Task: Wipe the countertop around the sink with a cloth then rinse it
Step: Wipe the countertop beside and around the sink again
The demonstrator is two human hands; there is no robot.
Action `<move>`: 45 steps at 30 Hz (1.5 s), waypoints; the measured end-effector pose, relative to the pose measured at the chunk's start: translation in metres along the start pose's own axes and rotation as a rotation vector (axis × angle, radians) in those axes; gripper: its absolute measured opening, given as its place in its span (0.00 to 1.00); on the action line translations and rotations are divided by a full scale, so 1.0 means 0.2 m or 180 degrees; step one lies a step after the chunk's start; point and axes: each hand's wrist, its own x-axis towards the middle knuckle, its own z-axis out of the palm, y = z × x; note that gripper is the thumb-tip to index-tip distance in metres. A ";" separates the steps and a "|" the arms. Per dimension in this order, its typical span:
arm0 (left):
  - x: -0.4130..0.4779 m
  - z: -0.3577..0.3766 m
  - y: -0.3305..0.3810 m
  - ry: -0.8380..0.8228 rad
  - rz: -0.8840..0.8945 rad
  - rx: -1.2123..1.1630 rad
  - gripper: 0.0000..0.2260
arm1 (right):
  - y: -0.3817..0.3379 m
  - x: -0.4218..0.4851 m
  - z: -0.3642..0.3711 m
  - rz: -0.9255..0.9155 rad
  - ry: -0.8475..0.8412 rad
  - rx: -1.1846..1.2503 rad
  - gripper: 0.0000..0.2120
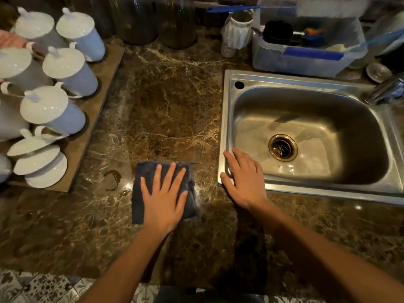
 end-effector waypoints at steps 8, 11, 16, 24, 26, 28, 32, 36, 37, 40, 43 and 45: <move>0.40 -0.08 -0.12 -0.0020 -0.0377 -0.0115 0.28 | 0.00 0.01 0.02 0.0025 -0.0174 0.0008 0.29; 0.60 -0.12 -0.16 -0.0008 -0.0330 -0.0090 0.28 | -0.01 0.02 0.01 0.0126 -0.0190 0.0045 0.29; 1.02 -0.20 -0.21 -0.0274 -0.0257 -0.0160 0.26 | -0.01 0.02 0.01 0.0094 -0.0235 0.0041 0.29; 1.56 -0.30 -0.03 -0.0511 -0.0034 -0.0352 0.22 | -0.01 0.02 0.01 0.0130 -0.0195 0.0064 0.29; 1.53 -0.26 -0.01 -0.0270 0.0337 -0.0039 0.22 | -0.01 0.02 0.01 0.0143 -0.0167 0.0081 0.28; 1.46 -0.23 -0.03 -0.0127 0.0822 0.0233 0.23 | -0.01 0.02 0.01 0.0150 -0.0143 0.0109 0.28; 1.27 -0.20 -0.05 -0.0116 0.1458 0.0471 0.24 | -0.01 0.02 0.01 0.0151 -0.0104 0.0200 0.28; 0.95 -0.13 -0.01 -0.0078 0.1698 0.0504 0.26 | -0.02 0.02 -0.02 0.0122 -0.0047 0.0149 0.29; 0.87 -0.11 0.00 -0.0044 0.1709 0.0516 0.26 | -0.02 0.02 -0.02 0.0113 -0.0065 0.0139 0.29; 0.61 -0.05 0.06 -0.0060 0.1644 0.0566 0.25 | -0.02 0.01 -0.01 0.0051 -0.0022 0.0003 0.27; 0.37 -0.01 0.10 -0.0157 0.1646 0.0527 0.26 | -0.02 0.01 0.01 0.0060 0.0133 0.0053 0.25; 0.22 0.00 0.10 -0.0213 0.1657 0.0464 0.26 | -0.01 0.00 0.02 -0.0001 0.0189 0.0066 0.25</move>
